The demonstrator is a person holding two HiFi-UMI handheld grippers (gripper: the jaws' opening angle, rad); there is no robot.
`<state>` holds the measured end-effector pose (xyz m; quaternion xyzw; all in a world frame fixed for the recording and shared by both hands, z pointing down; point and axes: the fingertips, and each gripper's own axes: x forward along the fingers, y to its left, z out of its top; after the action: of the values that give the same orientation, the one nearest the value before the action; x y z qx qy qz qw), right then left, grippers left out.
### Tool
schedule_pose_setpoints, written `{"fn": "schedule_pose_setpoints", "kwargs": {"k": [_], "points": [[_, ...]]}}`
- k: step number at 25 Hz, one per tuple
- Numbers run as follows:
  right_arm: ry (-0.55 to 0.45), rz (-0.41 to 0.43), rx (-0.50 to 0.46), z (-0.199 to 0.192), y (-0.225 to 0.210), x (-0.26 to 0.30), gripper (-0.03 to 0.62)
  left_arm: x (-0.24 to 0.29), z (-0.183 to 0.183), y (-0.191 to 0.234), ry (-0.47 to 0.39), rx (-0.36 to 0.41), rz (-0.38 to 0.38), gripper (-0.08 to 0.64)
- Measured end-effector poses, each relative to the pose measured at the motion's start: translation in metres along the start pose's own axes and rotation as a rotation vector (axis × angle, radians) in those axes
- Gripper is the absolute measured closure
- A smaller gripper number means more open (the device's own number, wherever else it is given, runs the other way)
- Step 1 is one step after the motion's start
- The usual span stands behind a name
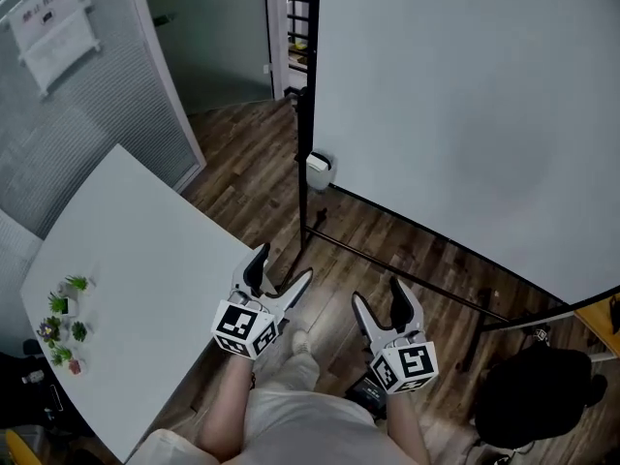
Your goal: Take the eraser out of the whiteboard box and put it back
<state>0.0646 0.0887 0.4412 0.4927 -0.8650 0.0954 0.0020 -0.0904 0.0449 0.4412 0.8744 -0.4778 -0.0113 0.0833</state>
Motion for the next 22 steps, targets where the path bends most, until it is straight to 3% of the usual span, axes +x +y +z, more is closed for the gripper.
{"fn": "schedule_pose_setpoints", "kwargs": {"k": [9,15,22], "points": [[0.034,-0.066,-0.004,0.009,-0.045,0.086,0.262,0.096,0.007,0.065,0.030,-0.015,-0.051,0.170],[0.036,-0.092,-0.009,0.012,-0.063,0.120,0.259,0.133,0.002,0.078,0.062,0.001,-0.106,0.170],[0.046,-0.099,-0.004,0.015,-0.068,0.133,0.258,0.150,0.004,0.086,0.064,-0.002,-0.118,0.170]]}}
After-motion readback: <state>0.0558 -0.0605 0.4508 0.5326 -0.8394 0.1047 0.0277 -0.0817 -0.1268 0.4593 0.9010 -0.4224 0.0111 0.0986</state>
